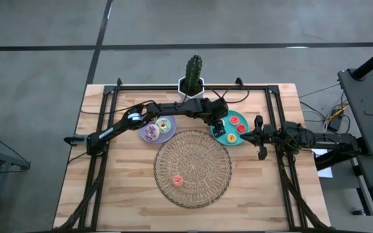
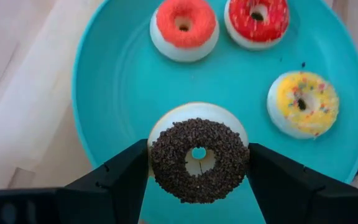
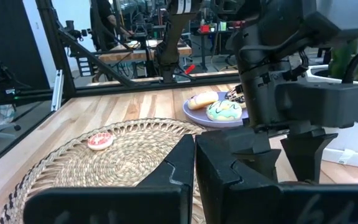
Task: Pick & Place donuts
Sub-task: Put the small brown donut on the blue plate, then put the small pink donut on the blue plate
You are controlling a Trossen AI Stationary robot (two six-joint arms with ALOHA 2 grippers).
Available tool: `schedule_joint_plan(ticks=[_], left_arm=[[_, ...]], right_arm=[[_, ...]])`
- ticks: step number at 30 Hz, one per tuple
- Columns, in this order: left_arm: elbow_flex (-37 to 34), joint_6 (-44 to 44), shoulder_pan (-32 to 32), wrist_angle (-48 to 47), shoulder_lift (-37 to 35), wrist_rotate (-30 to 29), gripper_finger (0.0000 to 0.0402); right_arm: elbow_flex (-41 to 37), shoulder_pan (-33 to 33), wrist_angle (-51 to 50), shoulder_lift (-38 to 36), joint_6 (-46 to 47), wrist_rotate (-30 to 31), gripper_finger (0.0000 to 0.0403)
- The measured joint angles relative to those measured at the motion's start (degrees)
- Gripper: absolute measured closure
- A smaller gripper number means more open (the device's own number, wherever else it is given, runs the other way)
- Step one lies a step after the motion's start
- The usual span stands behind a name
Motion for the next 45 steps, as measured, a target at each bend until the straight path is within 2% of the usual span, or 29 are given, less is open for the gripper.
schedule_joint_plan(ticks=[8, 35, 45], left_arm=[[0.0, 5.7, -0.1, -1.3, 0.0, 0.9, 0.0170], [-0.9, 4.6, -0.2, -1.8, 0.0, 1.0, 0.0169], [-0.9, 7.4, -0.2, -2.0, -0.1, 1.4, 0.0121]], right_arm=[[0.0, 0.0, 0.0, 0.0, 0.0, 0.0, 0.0394], [0.0, 0.0, 0.0, 0.0, 0.0, 0.0, 0.0394], [0.0, 0.0, 0.0, 0.0, 0.0, 0.0, 0.0394]])
